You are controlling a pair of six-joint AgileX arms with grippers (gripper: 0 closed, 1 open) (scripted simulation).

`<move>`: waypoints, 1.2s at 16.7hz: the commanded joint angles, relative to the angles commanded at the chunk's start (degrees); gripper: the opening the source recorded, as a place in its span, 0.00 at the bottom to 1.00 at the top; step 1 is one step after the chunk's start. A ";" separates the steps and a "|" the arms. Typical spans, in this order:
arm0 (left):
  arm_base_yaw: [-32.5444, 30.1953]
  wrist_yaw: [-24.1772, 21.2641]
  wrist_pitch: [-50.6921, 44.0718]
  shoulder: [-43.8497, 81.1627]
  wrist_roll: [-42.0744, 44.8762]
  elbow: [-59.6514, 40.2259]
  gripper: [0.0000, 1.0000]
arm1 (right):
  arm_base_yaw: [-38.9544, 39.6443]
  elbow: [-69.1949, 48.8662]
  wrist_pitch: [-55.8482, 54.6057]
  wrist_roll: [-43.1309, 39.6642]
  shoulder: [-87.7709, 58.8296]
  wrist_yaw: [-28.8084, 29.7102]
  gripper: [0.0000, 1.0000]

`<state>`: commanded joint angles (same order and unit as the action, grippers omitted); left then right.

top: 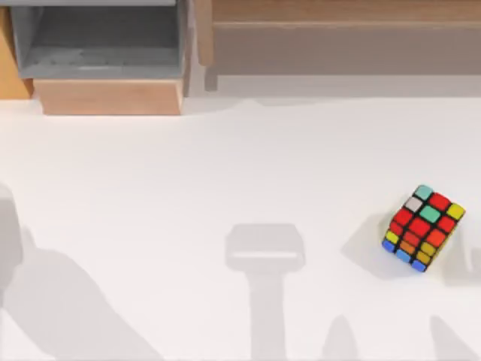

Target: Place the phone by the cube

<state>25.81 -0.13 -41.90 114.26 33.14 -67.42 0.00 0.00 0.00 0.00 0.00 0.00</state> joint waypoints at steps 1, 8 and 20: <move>0.00 0.00 0.00 0.00 0.00 0.00 0.62 | 0.00 0.00 0.00 0.00 0.00 0.00 1.00; 0.00 0.00 0.00 0.00 0.00 0.00 0.10 | 0.00 0.00 0.00 0.00 0.00 0.00 1.00; -0.19 -1.26 -2.01 -1.92 -0.49 -1.00 0.00 | 0.00 0.00 0.00 0.00 0.00 0.00 1.00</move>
<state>25.62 -1.39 -43.91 112.34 32.66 -68.42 0.00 0.00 0.00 0.00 0.00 0.00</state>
